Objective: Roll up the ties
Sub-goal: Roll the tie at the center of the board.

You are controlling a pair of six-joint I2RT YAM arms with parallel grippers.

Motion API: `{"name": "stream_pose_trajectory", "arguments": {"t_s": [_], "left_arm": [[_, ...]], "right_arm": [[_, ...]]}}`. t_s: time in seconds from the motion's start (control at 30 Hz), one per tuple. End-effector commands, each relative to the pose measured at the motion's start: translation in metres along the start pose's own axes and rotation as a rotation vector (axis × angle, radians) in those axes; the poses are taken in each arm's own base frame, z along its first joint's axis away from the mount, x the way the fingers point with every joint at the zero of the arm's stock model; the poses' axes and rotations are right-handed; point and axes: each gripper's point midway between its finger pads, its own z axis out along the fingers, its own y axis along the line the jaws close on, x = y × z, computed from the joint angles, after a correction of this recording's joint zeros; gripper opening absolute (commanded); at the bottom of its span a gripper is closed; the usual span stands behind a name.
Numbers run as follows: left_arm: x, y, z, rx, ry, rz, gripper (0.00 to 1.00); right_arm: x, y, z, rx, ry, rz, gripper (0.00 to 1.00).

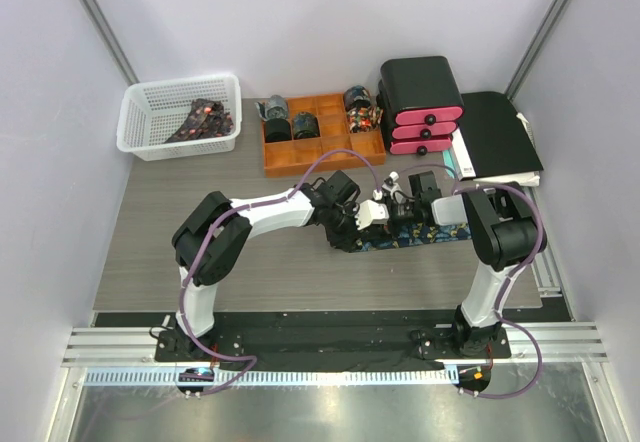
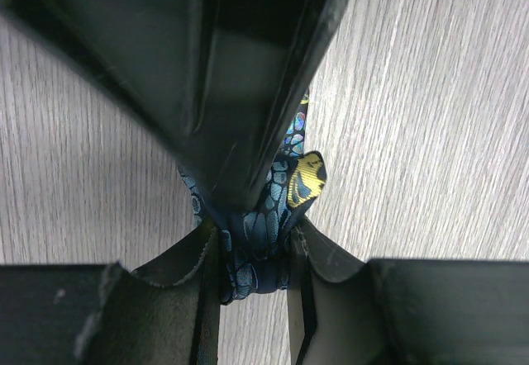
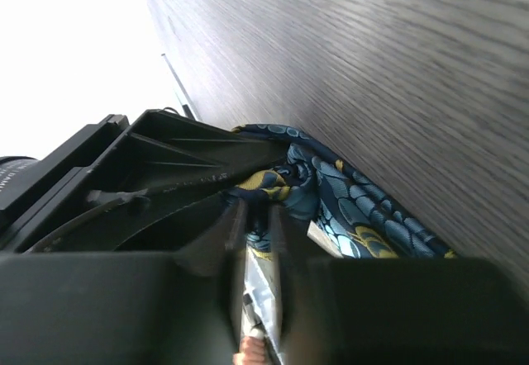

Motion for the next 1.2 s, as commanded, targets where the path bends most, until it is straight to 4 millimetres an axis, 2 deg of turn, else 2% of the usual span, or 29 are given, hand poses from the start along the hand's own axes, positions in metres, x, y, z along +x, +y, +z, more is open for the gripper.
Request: {"name": "stream_pose_trajectory", "arguments": {"t_s": [0.0, 0.1, 0.2, 0.23, 0.27, 0.3, 0.33, 0.37, 0.4, 0.47, 0.5, 0.57, 0.63, 0.67, 0.77, 0.8, 0.83, 0.93, 1.17], "left_arm": [[0.060, -0.009, 0.014, 0.009, 0.194, -0.087, 0.19], [0.061, -0.008, 0.012, 0.007, 0.186, -0.095, 0.25], [0.052, -0.009, 0.004, 0.047, 0.102, -0.139, 0.44], [0.047, -0.009, -0.005, 0.052, 0.055, -0.143, 0.53], [0.034, -0.001, -0.012, 0.051, -0.036, -0.159, 0.59], [0.036, -0.001, -0.015, 0.061, -0.071, -0.170, 0.62], [0.022, 0.002, -0.028, 0.050, -0.139, -0.154, 0.74], [0.007, 0.016, -0.036, 0.017, -0.234, -0.147, 0.78], [0.012, 0.009, -0.037, 0.036, -0.266, -0.151, 0.82], [-0.003, 0.013, -0.054, -0.001, -0.376, -0.112, 0.96], [-0.005, 0.013, -0.055, -0.029, -0.433, -0.072, 1.00], [-0.012, 0.011, -0.059, -0.045, -0.497, -0.031, 1.00], [-0.019, 0.007, -0.055, -0.050, -0.536, -0.010, 1.00], [-0.018, 0.006, -0.048, -0.041, -0.532, -0.016, 1.00], [-0.033, 0.010, -0.042, -0.060, -0.586, -0.023, 1.00], [-0.030, 0.012, -0.034, -0.059, -0.580, -0.035, 1.00], [-0.038, 0.011, -0.032, -0.064, -0.607, -0.018, 1.00], [-0.035, 0.010, -0.018, -0.072, -0.608, -0.012, 1.00], [-0.028, 0.007, 0.005, -0.063, -0.584, 0.035, 0.76]], "right_arm": [[0.001, -0.014, 0.002, 0.047, 0.029, -0.033, 0.05], [-0.001, -0.026, -0.003, 0.074, 0.022, -0.022, 0.01], [-0.004, -0.037, -0.004, 0.103, 0.025, -0.029, 0.01], [-0.006, -0.043, -0.005, 0.110, 0.023, -0.036, 0.01], [-0.007, -0.045, -0.004, 0.112, 0.024, -0.039, 0.01], [-0.007, -0.048, -0.004, 0.117, 0.024, -0.037, 0.01], [-0.008, -0.051, -0.003, 0.119, 0.026, -0.049, 0.01], [-0.008, -0.054, -0.003, 0.124, 0.028, -0.045, 0.01], [-0.008, -0.055, -0.002, 0.125, 0.030, -0.047, 0.01], [-0.008, -0.061, -0.002, 0.135, 0.030, -0.049, 0.01], [-0.008, -0.062, -0.002, 0.138, 0.031, -0.052, 0.01], [-0.009, -0.067, -0.003, 0.150, 0.026, -0.047, 0.01], [-0.009, -0.071, -0.003, 0.163, 0.028, -0.038, 0.01], [-0.008, -0.072, -0.003, 0.165, 0.031, -0.038, 0.01], [-0.008, -0.076, -0.003, 0.175, 0.032, -0.035, 0.01], [-0.006, -0.079, -0.002, 0.178, 0.037, -0.023, 0.01], [-0.008, -0.079, -0.002, 0.181, 0.035, -0.020, 0.01], [-0.006, -0.084, -0.002, 0.189, 0.037, -0.010, 0.01], [-0.005, -0.098, 0.001, 0.235, 0.056, 0.041, 0.01]]}}
